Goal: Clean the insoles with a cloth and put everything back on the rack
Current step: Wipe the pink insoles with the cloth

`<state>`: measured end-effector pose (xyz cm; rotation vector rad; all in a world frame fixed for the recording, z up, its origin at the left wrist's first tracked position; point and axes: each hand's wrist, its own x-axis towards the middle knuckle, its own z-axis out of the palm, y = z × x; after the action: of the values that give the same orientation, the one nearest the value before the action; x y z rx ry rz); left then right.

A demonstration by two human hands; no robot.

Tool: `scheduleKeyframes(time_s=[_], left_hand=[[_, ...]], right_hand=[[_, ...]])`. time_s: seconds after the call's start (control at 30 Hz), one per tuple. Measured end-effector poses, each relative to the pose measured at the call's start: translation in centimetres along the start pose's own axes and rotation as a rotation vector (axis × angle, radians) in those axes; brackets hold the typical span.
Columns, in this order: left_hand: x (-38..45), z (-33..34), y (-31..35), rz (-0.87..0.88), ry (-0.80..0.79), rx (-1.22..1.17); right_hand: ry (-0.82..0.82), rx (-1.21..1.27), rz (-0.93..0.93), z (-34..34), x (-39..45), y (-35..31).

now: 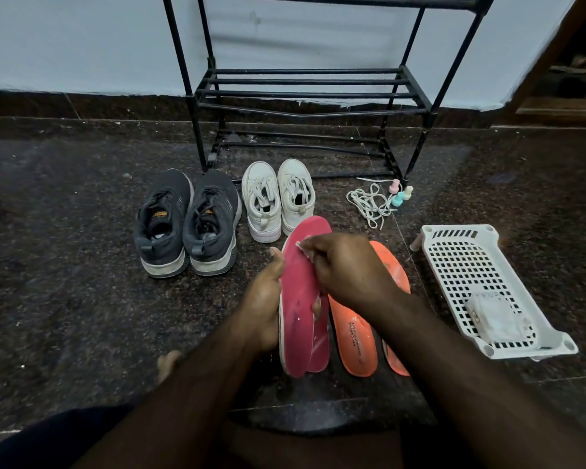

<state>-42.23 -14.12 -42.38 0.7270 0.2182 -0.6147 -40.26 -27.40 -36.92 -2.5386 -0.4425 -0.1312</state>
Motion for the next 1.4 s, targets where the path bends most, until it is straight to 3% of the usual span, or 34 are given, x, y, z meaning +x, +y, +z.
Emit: scheduleKeyframes(time_s=[0.2,0.33,0.5,0.67,0.8,1.03,1.27,1.4], left_hand=[[0.4,0.1,-0.1,0.001,-0.002,-0.107],[0.4,-0.3,-0.2,-0.061,0.019,-0.074],[0.4,0.3,-0.3,-0.037,0.037,-0.158],[0.2,0.0,-0.7,-0.101,0.042,0.019],[0.2,0.4,-0.5,-0.076,0.081,-0.121],[0.4,0.0,-0.4,-0.133,-0.002,-0.049],[-0.2,0.9,0.2,-0.086,0.034,-0.115],[0.1,0.2,0.2,-0.074,0.054,0.01]], right_hand=[[0.062,-0.027,-0.071,1.3,-0.3,-0.4],[0.22,-0.092,0.045,0.8,0.6,0.8],[0.079,0.006,-0.137,2.1,-0.8,-1.5],[0.189,-0.034,0.042,0.9,0.8,1.1],[0.067,0.041,-0.108,1.8,-0.8,-1.1],[0.16,-0.021,0.024,0.9,0.4,0.7],[-0.001,0.033,-0.12,1.7,-1.0,-1.1],[0.171,-0.017,-0.064,1.3,0.3,0.7]])
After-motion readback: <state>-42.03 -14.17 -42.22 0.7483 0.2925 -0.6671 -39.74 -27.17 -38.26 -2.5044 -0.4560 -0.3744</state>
